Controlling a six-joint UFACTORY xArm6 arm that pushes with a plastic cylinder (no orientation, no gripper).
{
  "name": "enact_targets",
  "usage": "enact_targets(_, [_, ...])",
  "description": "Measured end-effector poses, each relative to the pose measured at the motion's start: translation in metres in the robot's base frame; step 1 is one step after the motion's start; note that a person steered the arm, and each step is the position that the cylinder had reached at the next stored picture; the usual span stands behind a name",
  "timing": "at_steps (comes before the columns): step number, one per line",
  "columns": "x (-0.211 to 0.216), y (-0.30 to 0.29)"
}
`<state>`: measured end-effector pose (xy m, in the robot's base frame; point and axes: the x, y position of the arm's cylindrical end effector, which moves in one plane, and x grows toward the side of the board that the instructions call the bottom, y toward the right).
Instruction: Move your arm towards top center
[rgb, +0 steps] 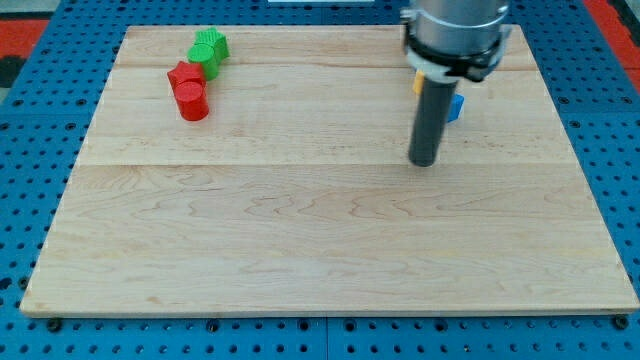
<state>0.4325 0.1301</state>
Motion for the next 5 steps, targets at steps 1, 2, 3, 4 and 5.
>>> enact_targets(1, [-0.020,0.039])
enact_targets(2, [-0.025,-0.014])
enact_targets(3, [-0.025,-0.086])
enact_targets(4, [-0.037,-0.123])
enact_targets(5, [-0.055,-0.124])
